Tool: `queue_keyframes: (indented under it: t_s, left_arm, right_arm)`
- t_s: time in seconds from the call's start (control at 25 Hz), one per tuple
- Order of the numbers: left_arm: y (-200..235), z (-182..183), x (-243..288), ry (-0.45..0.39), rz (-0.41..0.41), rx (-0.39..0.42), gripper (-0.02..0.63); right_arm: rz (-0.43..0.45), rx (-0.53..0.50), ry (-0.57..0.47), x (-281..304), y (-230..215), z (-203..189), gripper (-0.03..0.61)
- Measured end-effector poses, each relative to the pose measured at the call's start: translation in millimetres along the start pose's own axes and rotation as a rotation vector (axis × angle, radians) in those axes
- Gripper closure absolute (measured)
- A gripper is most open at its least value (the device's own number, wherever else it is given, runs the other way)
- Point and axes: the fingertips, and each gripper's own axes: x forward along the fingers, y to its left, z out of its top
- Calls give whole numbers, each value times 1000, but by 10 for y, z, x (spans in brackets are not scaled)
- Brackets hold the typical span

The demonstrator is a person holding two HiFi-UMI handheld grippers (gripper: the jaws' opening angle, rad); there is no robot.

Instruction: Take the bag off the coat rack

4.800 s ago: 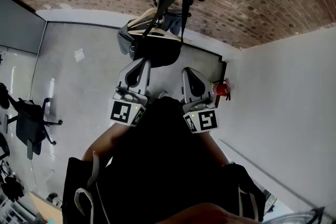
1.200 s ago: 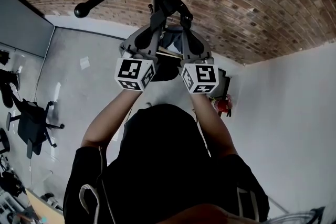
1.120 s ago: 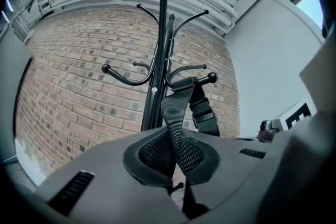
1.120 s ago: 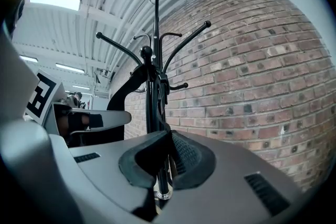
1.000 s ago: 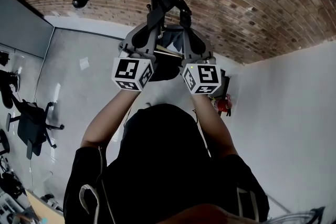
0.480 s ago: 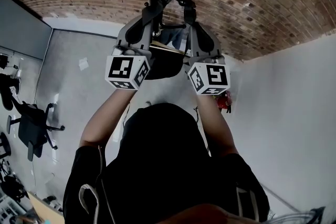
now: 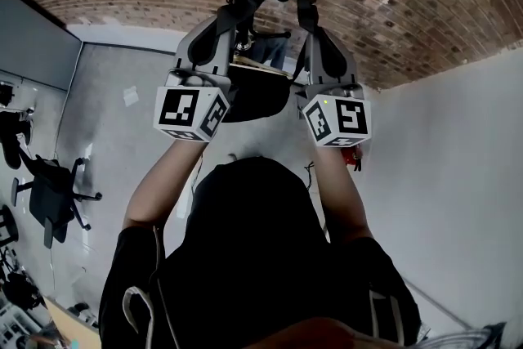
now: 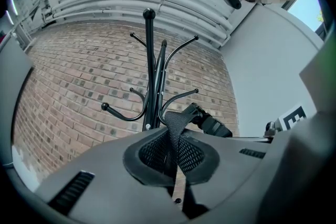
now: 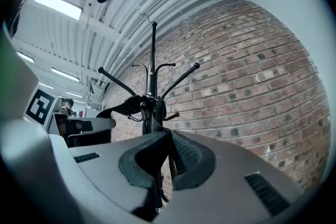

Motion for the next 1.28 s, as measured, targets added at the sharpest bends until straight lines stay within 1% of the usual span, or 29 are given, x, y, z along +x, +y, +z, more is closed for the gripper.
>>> queue_keyframes:
  t_s: [0.28,0.6,0.8,1.08,1.28]
  left_arm:
    - [-97,181,-80,-35,-22,-2,594]
    - [-147,339,-218,-43,-17,-23,594]
    - [-151,430,-284,-59,-13,-18,594]
    - [-53,534,-428,-83,10,1,594]
    - [62,538,-535,-86,38,-46,592]
  right_arm:
    - [-18,-3,-33,-130,-38,160,555]
    - [-25,-11,-67,-288,-18,344,555]
    - [-32,-13,-91,-369,-42,445,555]
    - [-59,-14,-121,-480,-123,576,555]
    - [-52,10,-120,-606,-170,615,555]
